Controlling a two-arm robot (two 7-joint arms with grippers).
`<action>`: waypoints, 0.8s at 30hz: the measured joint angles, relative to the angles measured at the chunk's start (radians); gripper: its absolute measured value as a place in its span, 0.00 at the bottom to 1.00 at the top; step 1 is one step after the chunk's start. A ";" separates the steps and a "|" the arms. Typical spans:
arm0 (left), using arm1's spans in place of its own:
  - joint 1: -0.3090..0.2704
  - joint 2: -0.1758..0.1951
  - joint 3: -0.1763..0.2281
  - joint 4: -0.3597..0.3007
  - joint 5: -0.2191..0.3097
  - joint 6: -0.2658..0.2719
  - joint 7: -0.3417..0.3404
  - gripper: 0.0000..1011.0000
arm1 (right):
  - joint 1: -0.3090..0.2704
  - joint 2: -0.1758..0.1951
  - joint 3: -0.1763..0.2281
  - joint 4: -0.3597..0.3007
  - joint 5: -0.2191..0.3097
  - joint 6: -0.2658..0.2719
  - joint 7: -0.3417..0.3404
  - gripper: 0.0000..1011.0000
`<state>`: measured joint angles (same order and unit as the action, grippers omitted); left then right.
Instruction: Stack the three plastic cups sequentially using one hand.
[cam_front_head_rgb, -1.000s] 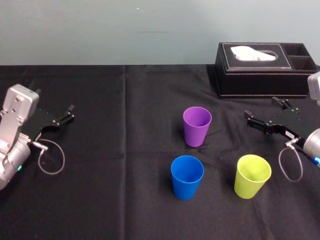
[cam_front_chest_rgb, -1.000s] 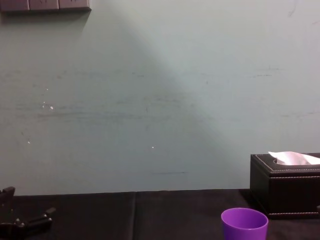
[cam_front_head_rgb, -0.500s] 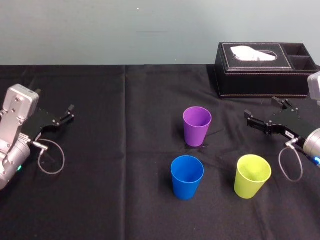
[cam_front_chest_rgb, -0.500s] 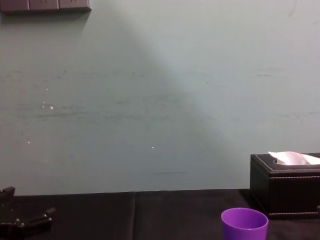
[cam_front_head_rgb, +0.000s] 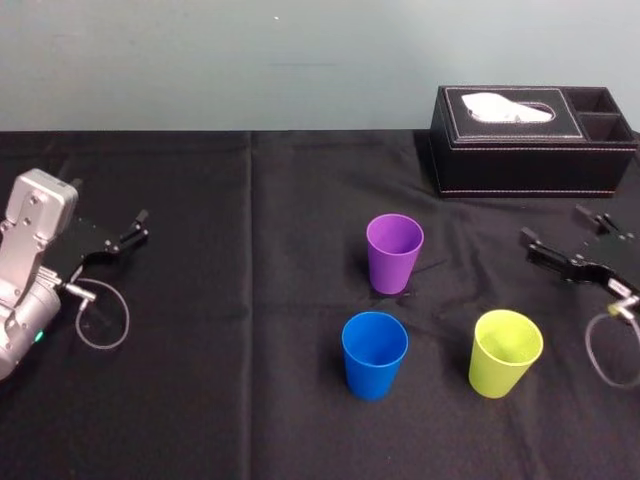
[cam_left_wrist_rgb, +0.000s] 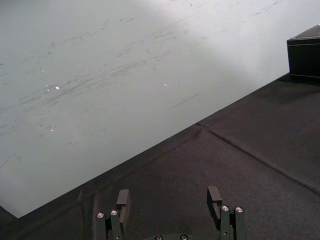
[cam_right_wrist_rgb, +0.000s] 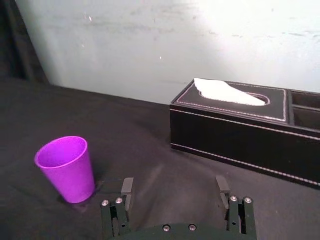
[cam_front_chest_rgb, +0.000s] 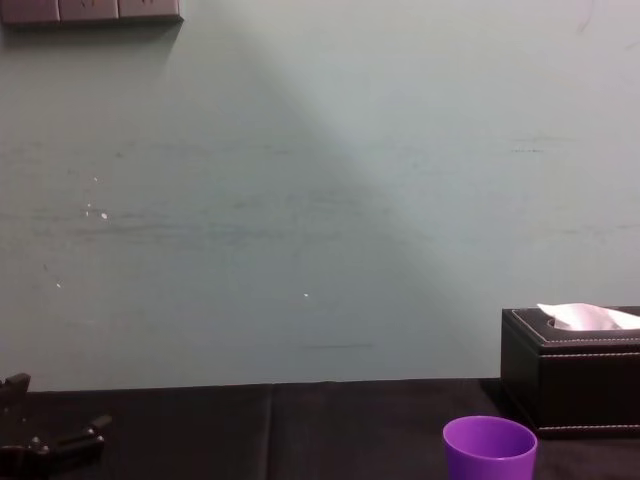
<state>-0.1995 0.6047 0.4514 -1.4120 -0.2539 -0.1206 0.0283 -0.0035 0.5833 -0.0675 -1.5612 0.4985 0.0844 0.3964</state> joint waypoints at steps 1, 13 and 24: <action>0.000 0.000 0.000 0.000 0.000 0.000 0.000 1.00 | -0.014 0.003 0.010 -0.008 0.010 -0.004 0.005 0.99; 0.000 0.000 0.000 0.000 0.000 0.000 0.000 1.00 | -0.232 0.089 0.115 -0.130 0.121 -0.091 0.113 0.99; 0.000 0.000 0.000 0.000 0.000 0.000 0.000 1.00 | -0.387 0.173 0.142 -0.212 0.089 -0.156 0.163 0.99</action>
<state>-0.1995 0.6047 0.4514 -1.4120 -0.2539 -0.1205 0.0283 -0.3900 0.7567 0.0745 -1.7733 0.5873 -0.0712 0.5591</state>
